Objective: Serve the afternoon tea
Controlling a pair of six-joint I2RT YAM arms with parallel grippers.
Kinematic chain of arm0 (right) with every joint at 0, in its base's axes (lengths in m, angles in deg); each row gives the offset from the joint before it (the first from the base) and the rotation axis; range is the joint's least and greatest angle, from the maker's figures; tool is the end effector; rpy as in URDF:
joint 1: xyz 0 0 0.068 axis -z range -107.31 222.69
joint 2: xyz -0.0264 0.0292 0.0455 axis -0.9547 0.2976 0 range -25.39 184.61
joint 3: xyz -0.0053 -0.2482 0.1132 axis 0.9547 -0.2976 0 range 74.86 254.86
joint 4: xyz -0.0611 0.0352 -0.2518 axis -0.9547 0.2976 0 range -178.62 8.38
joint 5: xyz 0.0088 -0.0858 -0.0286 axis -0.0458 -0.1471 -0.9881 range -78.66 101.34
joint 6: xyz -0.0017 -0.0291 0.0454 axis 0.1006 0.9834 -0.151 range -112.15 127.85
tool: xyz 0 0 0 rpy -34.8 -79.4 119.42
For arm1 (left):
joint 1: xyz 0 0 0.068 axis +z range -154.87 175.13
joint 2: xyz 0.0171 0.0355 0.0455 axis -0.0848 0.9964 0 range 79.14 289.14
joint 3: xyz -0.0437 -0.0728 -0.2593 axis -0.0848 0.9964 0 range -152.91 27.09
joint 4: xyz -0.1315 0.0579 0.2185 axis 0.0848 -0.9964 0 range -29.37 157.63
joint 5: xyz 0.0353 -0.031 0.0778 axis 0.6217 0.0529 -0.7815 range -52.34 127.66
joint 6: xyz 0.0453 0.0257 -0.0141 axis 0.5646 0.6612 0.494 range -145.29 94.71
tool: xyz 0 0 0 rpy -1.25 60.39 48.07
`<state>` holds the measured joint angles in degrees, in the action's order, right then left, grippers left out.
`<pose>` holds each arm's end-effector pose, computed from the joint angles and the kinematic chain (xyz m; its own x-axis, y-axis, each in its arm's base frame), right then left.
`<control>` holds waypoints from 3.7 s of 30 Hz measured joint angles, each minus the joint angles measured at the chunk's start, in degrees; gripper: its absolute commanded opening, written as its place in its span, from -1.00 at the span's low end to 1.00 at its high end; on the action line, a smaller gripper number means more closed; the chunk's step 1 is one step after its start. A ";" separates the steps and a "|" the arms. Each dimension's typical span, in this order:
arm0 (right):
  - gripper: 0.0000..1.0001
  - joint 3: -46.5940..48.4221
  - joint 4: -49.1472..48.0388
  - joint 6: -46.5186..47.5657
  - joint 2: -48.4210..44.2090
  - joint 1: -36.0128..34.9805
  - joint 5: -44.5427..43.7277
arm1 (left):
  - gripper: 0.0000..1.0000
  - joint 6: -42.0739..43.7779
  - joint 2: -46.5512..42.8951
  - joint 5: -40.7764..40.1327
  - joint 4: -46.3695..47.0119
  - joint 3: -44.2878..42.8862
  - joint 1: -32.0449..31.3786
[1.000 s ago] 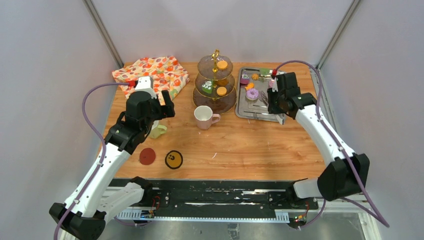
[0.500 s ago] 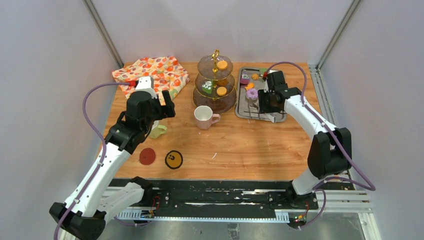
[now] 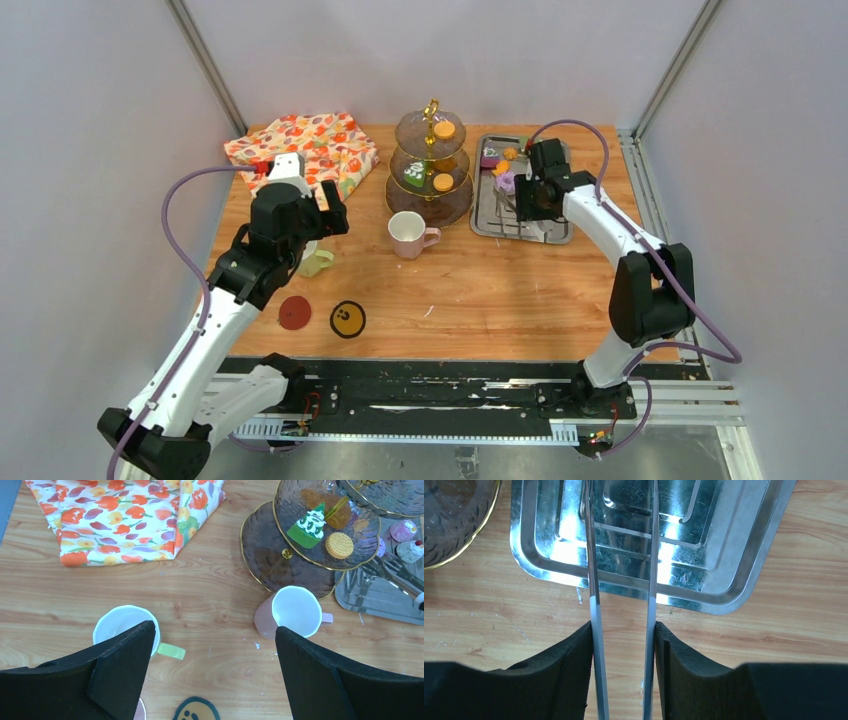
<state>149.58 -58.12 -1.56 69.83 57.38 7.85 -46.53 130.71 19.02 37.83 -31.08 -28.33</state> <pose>0.3512 0.0938 0.2617 -0.7765 -0.0433 -0.6287 -0.1010 0.9933 0.0563 0.1801 -0.0657 0.3656 -0.3758 -0.2110 -0.9024 -0.0303 0.9760 -0.2156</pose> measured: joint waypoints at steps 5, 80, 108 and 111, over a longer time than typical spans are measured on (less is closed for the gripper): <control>-0.51 0.00 -1.14 -0.42 -0.02 0.00 -0.76 | 0.89 0.00 -0.33 -0.07 0.00 0.00 0.00; -0.53 -7.17 -11.23 5.62 -3.82 2.56 0.13 | 0.89 0.20 0.66 -0.07 0.07 0.00 0.00; -0.23 9.55 -5.77 -1.73 4.81 8.41 7.76 | 0.89 0.22 0.68 -0.07 0.09 0.00 0.00; -0.22 11.23 -5.33 -1.79 7.19 8.74 8.11 | 0.90 0.42 0.68 -0.07 0.09 0.00 0.00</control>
<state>160.81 -63.45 -3.35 77.02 66.12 15.96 -46.11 131.39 18.96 37.92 -31.08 -28.33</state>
